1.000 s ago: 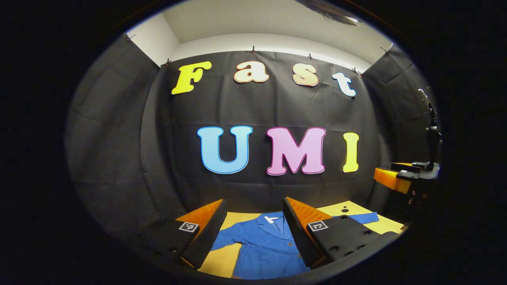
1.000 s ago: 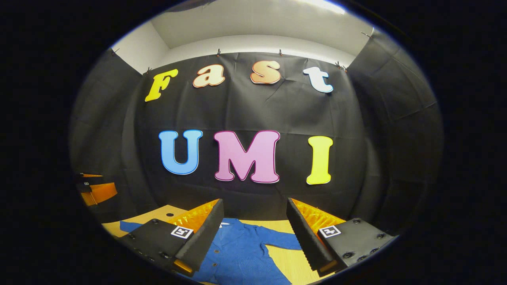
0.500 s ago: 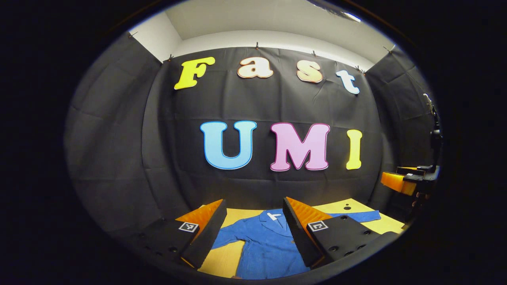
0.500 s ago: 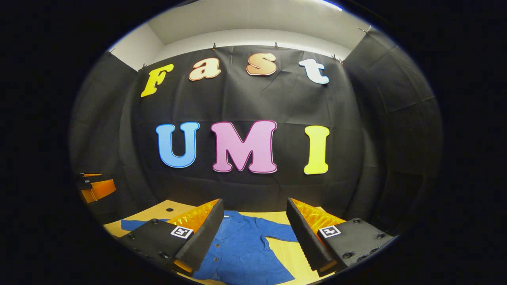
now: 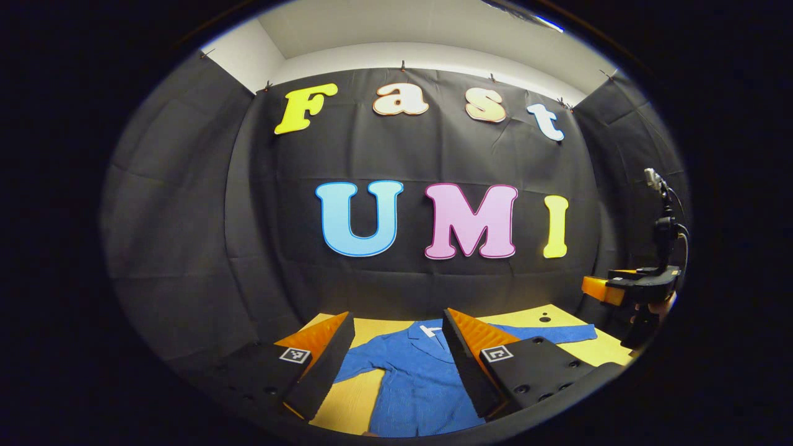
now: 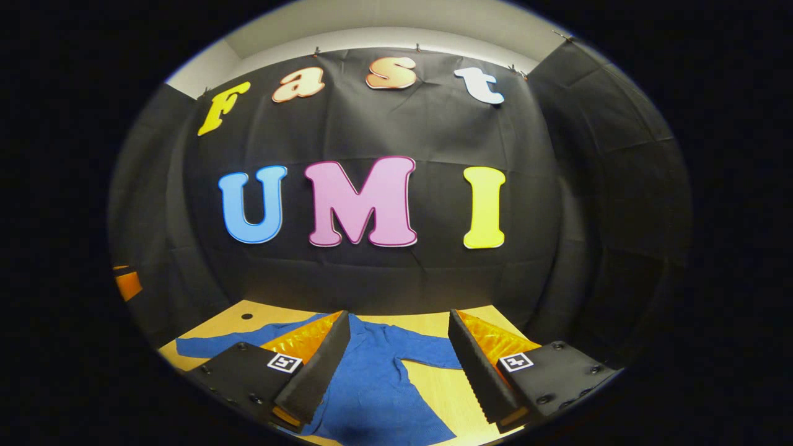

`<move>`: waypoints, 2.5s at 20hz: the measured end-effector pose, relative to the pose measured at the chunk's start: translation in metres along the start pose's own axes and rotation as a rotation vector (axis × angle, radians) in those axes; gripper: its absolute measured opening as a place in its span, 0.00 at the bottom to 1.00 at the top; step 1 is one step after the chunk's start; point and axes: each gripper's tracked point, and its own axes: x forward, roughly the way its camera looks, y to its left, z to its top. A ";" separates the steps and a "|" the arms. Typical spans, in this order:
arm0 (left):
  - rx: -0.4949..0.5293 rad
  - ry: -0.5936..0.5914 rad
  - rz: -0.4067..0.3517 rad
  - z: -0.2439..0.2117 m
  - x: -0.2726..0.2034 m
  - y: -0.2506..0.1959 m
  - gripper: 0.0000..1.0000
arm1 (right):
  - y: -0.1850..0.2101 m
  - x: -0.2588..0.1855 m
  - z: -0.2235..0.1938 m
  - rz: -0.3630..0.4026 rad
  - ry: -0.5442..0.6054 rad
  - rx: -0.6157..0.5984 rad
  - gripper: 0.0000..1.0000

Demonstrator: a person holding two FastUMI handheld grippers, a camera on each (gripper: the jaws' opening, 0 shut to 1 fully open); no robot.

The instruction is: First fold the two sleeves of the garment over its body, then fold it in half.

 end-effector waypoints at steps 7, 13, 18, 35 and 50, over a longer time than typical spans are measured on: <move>0.018 0.023 0.025 -0.003 0.011 -0.022 0.82 | -0.065 0.080 -0.068 -0.073 0.207 0.045 0.99; 0.048 0.058 0.061 -0.011 0.028 -0.055 0.82 | -0.148 0.137 -0.152 -0.174 0.400 0.066 1.00; 0.033 0.117 0.071 -0.026 0.045 -0.097 0.82 | -0.222 0.174 -0.226 -0.287 0.579 0.171 1.00; 0.115 0.153 -0.106 -0.030 0.099 -0.223 0.82 | -0.335 0.169 -0.316 -0.500 0.801 0.252 0.97; 0.103 0.185 -0.066 -0.043 0.089 -0.214 0.82 | -0.295 0.174 -0.314 -0.313 0.856 0.399 0.00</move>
